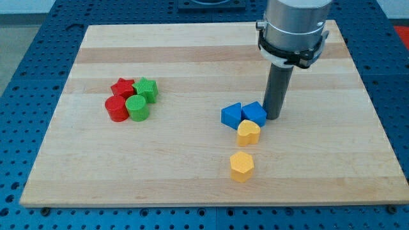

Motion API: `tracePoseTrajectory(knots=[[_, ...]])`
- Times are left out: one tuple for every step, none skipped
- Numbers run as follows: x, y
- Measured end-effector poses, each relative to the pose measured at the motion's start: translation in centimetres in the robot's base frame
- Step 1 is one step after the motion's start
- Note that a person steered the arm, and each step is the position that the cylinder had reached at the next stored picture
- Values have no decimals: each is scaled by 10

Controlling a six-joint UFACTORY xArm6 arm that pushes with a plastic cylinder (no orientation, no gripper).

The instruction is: Push the yellow hexagon to yellow heart

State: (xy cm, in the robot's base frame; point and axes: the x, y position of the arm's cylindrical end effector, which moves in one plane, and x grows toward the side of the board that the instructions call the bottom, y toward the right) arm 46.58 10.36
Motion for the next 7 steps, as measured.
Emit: tracePoseTrajectory(knots=[[0, 7], [4, 60], [36, 106], [97, 108], [150, 76], [153, 56], [152, 12]])
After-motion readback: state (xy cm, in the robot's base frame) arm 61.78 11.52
